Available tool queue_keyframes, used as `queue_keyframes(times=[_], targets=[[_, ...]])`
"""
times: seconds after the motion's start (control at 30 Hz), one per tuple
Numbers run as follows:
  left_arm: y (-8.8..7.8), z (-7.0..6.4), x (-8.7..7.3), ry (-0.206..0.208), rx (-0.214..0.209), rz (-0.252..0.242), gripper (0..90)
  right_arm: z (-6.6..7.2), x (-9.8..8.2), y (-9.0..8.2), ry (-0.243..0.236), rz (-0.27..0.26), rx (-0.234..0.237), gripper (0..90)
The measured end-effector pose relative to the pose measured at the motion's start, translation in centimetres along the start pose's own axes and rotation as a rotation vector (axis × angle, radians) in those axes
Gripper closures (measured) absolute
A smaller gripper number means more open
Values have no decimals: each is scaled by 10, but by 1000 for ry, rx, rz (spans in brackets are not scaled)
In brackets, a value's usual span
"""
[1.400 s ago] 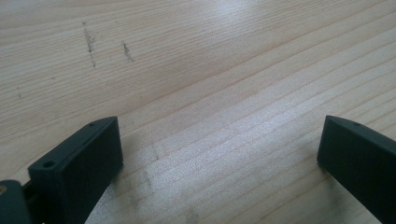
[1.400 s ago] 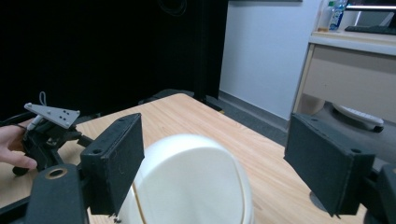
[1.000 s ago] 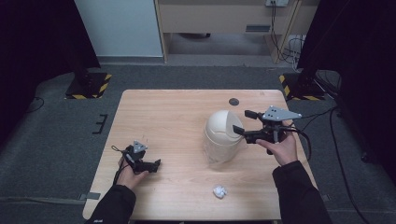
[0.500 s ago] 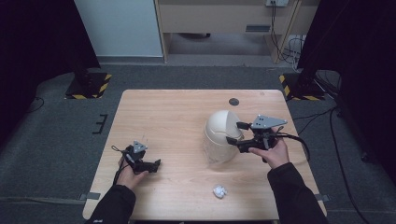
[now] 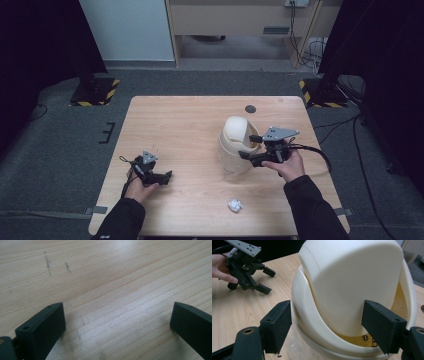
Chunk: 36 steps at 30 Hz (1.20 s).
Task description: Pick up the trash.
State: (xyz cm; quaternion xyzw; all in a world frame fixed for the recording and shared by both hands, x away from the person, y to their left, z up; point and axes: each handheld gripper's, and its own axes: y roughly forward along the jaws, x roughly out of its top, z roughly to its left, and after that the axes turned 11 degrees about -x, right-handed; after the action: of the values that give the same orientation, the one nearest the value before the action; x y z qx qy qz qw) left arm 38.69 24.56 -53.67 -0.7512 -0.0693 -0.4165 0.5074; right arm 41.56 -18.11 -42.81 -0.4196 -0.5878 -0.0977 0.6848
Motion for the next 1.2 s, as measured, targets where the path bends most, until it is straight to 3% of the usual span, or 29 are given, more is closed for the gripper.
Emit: queue_keyframes(times=[0.7, 1.0, 1.2], targets=[[0, 0, 0, 0, 0, 0, 0, 6, -3, 13, 15, 9, 8, 235], [0, 0, 0, 0, 0, 0, 0, 3, 6, -6, 43, -58, 4, 228], [0, 0, 0, 0, 0, 0, 0, -4, 9, -22, 49, -87, -26, 220]])
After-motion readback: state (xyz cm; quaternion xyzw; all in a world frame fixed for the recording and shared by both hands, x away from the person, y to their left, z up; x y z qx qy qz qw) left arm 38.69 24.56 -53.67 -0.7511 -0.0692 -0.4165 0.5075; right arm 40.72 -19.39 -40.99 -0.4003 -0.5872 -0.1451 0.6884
